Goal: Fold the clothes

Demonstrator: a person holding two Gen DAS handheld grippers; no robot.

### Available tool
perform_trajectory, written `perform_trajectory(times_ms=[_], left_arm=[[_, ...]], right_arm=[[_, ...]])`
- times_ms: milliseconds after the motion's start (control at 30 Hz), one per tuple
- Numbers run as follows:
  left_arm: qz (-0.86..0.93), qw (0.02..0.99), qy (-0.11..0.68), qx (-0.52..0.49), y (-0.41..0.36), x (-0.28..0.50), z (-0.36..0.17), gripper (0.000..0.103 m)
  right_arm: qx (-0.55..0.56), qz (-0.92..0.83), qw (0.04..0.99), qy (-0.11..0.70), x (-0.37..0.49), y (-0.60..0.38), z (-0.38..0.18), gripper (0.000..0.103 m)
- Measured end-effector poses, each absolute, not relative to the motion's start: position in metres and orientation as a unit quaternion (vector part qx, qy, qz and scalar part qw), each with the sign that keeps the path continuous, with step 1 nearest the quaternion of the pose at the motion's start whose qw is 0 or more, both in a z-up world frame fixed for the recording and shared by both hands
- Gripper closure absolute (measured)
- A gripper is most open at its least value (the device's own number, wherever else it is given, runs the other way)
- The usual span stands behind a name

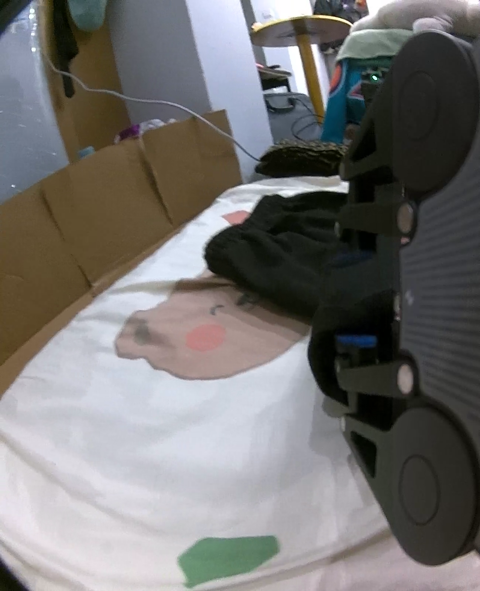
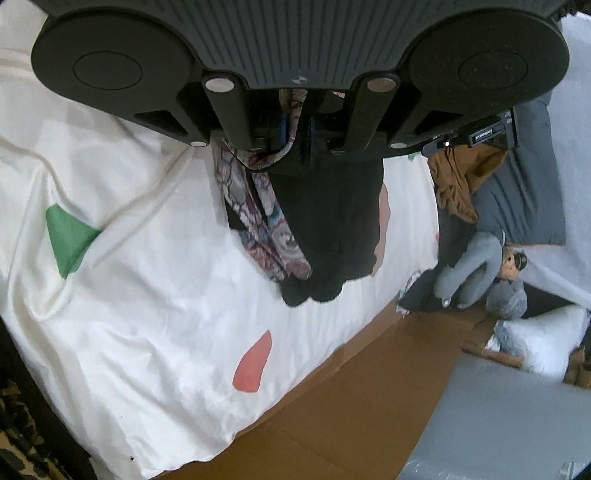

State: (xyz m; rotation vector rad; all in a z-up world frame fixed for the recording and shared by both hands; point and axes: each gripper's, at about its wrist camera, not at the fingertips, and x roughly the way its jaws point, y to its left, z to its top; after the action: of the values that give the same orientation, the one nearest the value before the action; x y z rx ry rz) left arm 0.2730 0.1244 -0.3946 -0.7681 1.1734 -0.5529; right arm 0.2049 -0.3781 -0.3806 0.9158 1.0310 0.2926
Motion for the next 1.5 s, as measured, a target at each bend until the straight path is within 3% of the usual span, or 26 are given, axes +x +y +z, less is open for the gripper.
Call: perform_trajectory(times_ms=[67, 133, 200, 633, 933, 1000, 1100, 1300, 1367, 1400, 1433, 1500], left_arm=[[-0.248, 0.733, 0.526, -0.352, 0.127, 0.279, -0.392, 0.065], [-0.242, 0.740, 0.522, -0.350, 0.128, 0.284, -0.389, 0.061], [-0.237, 0.745, 0.517, -0.349, 0.129, 0.289, -0.388, 0.061], [-0.224, 0.787, 0.487, -0.306, 0.137, 0.294, -0.369, 0.061], [-0.203, 0.812, 0.515, -0.185, 0.118, 0.295, -0.387, 0.063], [-0.204, 0.815, 0.513, -0.178, 0.115, 0.295, -0.391, 0.063], [-0.204, 0.817, 0.511, -0.172, 0.111, 0.297, -0.395, 0.063], [-0.211, 0.825, 0.502, -0.152, 0.105, 0.294, -0.392, 0.071], [-0.218, 0.828, 0.496, -0.140, 0.101, 0.293, -0.389, 0.079], [-0.223, 0.830, 0.494, -0.134, 0.098, 0.293, -0.389, 0.094], [-0.226, 0.830, 0.494, -0.129, 0.096, 0.292, -0.389, 0.101], [-0.223, 0.833, 0.491, -0.124, 0.094, 0.292, -0.388, 0.102]], right_arm=[[0.430, 0.128, 0.761, 0.469, 0.207, -0.381, -0.381, 0.089], [0.438, 0.120, 0.764, 0.459, 0.208, -0.385, -0.379, 0.064], [0.446, 0.111, 0.770, 0.443, 0.208, -0.391, -0.375, 0.060], [0.409, 0.085, 0.805, 0.421, 0.203, -0.403, -0.369, 0.060], [0.307, 0.082, 0.838, 0.443, 0.217, -0.384, -0.372, 0.060], [0.293, 0.084, 0.842, 0.445, 0.220, -0.380, -0.374, 0.062], [0.288, 0.089, 0.843, 0.446, 0.225, -0.376, -0.376, 0.100], [0.254, 0.093, 0.866, 0.420, 0.220, -0.372, -0.353, 0.101], [0.240, 0.094, 0.870, 0.420, 0.222, -0.371, -0.345, 0.101], [0.235, 0.090, 0.871, 0.421, 0.224, -0.371, -0.344, 0.101], [0.233, 0.085, 0.872, 0.422, 0.227, -0.370, -0.343, 0.101], [0.228, 0.076, 0.872, 0.426, 0.231, -0.368, -0.346, 0.101]])
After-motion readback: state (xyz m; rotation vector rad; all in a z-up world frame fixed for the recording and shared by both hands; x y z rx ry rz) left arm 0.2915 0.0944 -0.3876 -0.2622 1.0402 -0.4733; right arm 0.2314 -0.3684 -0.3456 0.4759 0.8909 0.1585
